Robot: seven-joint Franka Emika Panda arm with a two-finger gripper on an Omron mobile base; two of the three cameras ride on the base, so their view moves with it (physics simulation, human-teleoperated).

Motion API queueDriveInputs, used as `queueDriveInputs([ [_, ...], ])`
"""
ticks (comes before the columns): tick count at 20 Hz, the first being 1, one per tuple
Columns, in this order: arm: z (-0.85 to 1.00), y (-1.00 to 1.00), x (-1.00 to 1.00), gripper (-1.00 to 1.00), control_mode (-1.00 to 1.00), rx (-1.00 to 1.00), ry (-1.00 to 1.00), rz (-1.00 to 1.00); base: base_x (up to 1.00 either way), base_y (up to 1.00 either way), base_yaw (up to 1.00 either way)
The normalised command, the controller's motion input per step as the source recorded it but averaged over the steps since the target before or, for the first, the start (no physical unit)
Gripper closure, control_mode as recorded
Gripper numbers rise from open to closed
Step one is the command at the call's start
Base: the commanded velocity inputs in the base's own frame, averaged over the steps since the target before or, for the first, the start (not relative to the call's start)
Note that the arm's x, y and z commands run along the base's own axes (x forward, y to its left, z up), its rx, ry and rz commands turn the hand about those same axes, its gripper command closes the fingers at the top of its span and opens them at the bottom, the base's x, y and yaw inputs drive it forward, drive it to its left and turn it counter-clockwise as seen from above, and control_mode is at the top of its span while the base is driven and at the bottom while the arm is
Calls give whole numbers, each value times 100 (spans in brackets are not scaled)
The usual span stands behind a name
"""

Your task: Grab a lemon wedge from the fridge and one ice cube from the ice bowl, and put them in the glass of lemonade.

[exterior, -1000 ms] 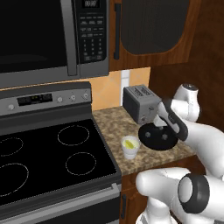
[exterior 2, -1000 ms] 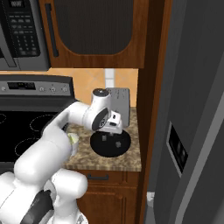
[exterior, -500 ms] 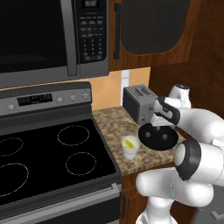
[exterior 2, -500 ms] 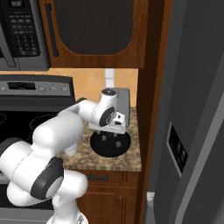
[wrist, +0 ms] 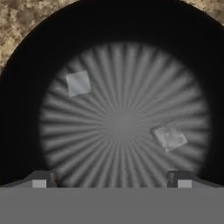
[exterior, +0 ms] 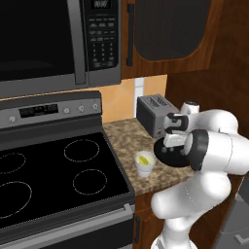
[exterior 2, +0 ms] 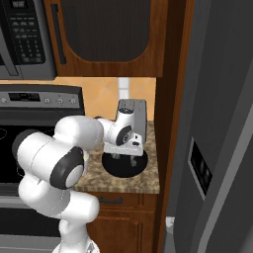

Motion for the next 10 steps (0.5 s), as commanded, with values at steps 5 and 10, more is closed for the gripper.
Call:
queueDriveInputs([
  [5,-14,-5,17,-100,-100,0,12,19,0,0,0],
  [10,-41,-6,2,-100,-100,0,3,10,0,0,0],
])
